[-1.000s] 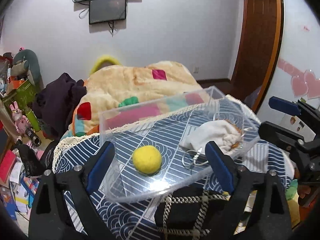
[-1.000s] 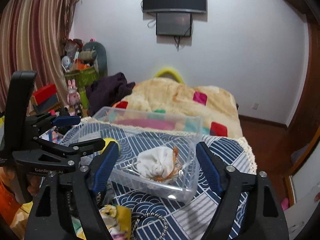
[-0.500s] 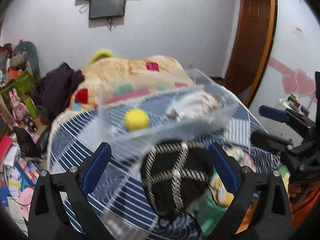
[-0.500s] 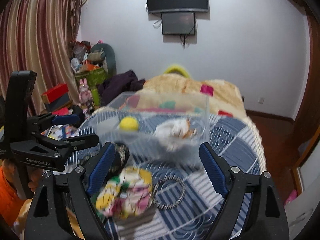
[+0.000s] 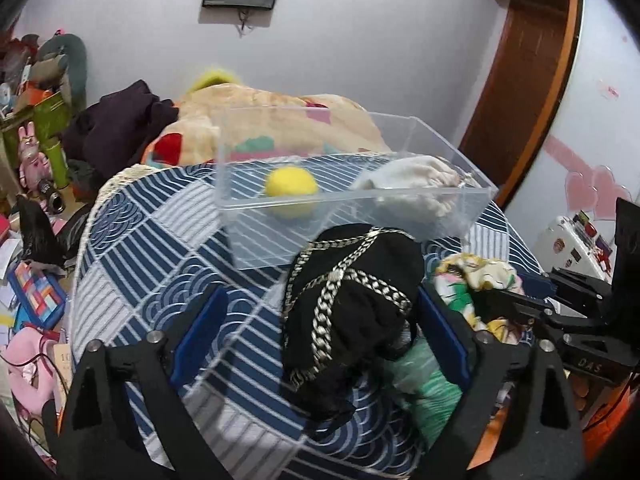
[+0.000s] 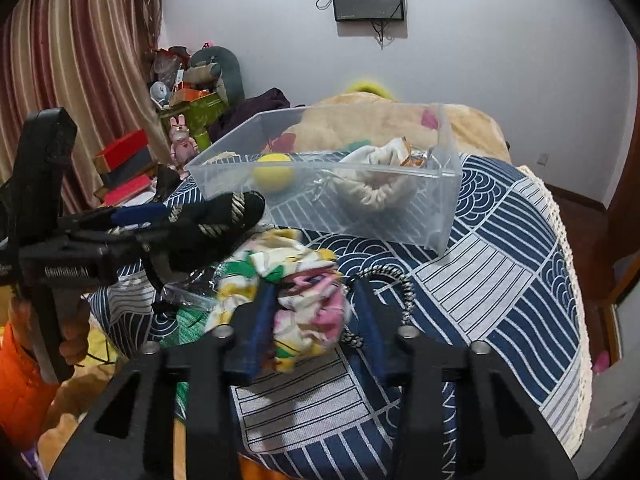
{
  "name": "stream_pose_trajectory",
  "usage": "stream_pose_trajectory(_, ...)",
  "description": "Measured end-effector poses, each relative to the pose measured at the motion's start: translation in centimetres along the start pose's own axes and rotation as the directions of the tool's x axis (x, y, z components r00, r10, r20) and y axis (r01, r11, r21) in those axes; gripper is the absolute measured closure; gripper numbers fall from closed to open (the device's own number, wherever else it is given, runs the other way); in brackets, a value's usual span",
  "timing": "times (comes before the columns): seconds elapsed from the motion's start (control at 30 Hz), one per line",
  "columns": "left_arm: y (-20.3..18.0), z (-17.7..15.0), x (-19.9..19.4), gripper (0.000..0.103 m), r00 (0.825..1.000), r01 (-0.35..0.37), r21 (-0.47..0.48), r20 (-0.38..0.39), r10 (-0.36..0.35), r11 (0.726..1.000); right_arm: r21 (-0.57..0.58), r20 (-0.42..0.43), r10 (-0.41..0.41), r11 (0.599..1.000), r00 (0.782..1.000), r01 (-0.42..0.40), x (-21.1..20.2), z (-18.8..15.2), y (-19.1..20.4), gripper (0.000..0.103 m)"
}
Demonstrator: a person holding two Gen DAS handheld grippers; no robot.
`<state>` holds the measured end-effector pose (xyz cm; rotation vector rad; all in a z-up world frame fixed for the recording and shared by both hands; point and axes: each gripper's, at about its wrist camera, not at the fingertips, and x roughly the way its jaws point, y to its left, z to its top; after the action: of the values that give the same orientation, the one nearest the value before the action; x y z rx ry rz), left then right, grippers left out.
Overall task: Organize soft objects
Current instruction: 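Grasp the black chain-patterned hat with the left tool while the right tool grasps the floral cloth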
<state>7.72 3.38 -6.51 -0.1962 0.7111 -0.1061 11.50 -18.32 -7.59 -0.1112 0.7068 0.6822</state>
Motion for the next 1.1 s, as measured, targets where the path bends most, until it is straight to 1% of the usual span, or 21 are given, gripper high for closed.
stream_pose_trajectory(0.03,0.4,-0.1,0.0,0.016,1.0,-0.007,-0.004,-0.003,0.007,1.0,0.001,0.0,0.003,1.0,1.0,-0.003,0.0,-0.1,0.0,0.079)
stream_pose_trajectory(0.1,1.1,-0.3,0.4,0.023,1.0,-0.01,-0.02,-0.022,0.009,1.0,0.004,0.009,0.002,1.0,1.0,-0.002,-0.1,-0.2,0.1,0.082)
stream_pose_trajectory(0.17,1.6,-0.8,1.2,0.038,0.999,-0.001,-0.035,-0.051,-0.001,0.999,0.001,0.023,-0.005,1.0,1.0,0.005,-0.5,-0.3,0.3,0.085)
stream_pose_trajectory(0.2,1.8,-0.9,1.5,0.043,0.998,0.002,-0.036,-0.061,-0.004,0.999,-0.001,0.029,-0.007,1.0,1.0,0.007,-0.7,-0.3,0.3,0.086)
stream_pose_trajectory(0.27,1.8,-1.3,2.0,0.064,0.997,-0.002,-0.028,-0.081,-0.001,1.0,0.001,0.041,-0.01,1.0,0.999,0.01,-1.2,-0.3,0.3,0.086)
stream_pose_trajectory(0.3,1.8,-1.4,2.2,0.069,0.997,-0.01,-0.023,-0.082,0.008,1.0,0.003,0.047,-0.01,1.0,0.999,0.01,-1.6,-0.3,0.2,0.086)
stream_pose_trajectory(0.33,1.7,-1.5,2.3,0.082,0.996,-0.011,-0.019,-0.083,0.009,1.0,0.005,0.054,-0.012,1.0,0.998,0.011,-1.8,-0.3,0.1,0.086)
stream_pose_trajectory(0.37,1.6,-1.6,2.4,0.088,0.996,0.0,-0.022,-0.087,-0.002,1.0,0.006,0.059,-0.014,1.0,0.998,0.014,-2.1,-0.3,0.0,0.086)
stream_pose_trajectory(0.5,1.0,-1.7,1.4,0.091,0.999,-0.016,0.008,-0.046,0.016,1.0,0.017,0.089,-0.027,1.0,0.996,0.025,-3.2,-0.2,-0.4,0.086)
stream_pose_trajectory(0.67,0.5,-0.9,-1.3,0.092,1.0,-0.001,0.022,0.011,0.001,1.0,0.029,0.134,-0.039,0.999,0.99,0.035,-4.6,0.4,-0.8,0.086)
stream_pose_trajectory(0.8,0.3,0.6,-3.2,0.092,0.998,0.02,0.023,0.057,-0.022,1.0,0.037,0.167,-0.047,0.998,0.985,0.041,-5.6,0.9,-0.9,0.086)
stream_pose_trajectory(0.93,-0.1,2.0,-4.7,0.092,0.994,0.018,0.035,0.107,-0.022,0.999,0.04,0.201,-0.052,0.998,0.978,0.045,-6.2,2.0,-0.9,0.086)
stream_pose_trajectory(1.1,-0.3,4.6,-5.1,0.092,0.988,0.011,0.038,0.154,-0.017,0.999,0.043,0.249,-0.058,0.998,0.967,0.049,-6.5,3.9,-1.0,0.086)
